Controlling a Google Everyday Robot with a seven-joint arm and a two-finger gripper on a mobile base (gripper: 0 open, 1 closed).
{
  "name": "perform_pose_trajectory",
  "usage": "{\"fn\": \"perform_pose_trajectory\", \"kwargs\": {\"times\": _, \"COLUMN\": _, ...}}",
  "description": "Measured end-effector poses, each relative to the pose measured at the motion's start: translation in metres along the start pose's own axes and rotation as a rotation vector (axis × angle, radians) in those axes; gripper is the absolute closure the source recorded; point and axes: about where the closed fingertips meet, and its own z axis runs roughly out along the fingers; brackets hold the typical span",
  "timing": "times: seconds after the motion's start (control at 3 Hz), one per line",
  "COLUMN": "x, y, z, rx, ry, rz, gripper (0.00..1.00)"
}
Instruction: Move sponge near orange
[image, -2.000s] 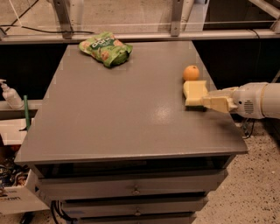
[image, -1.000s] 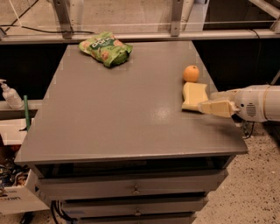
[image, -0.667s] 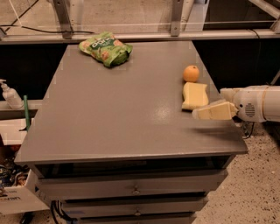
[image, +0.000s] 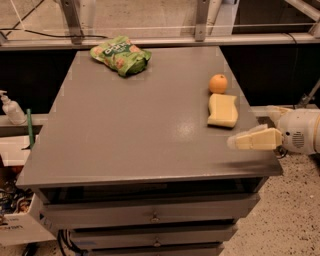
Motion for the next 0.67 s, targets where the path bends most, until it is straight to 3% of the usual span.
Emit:
{"fn": "perform_pose_trajectory", "kwargs": {"times": 0.33, "x": 0.004, "y": 0.009, "z": -0.042, "rx": 0.007, "ry": -0.071, "rz": -0.02, "gripper": 0.0}}
{"fn": "perform_pose_trajectory", "kwargs": {"times": 0.67, "x": 0.006, "y": 0.007, "z": -0.052, "rx": 0.022, "ry": -0.078, "rz": -0.025, "gripper": 0.0}}
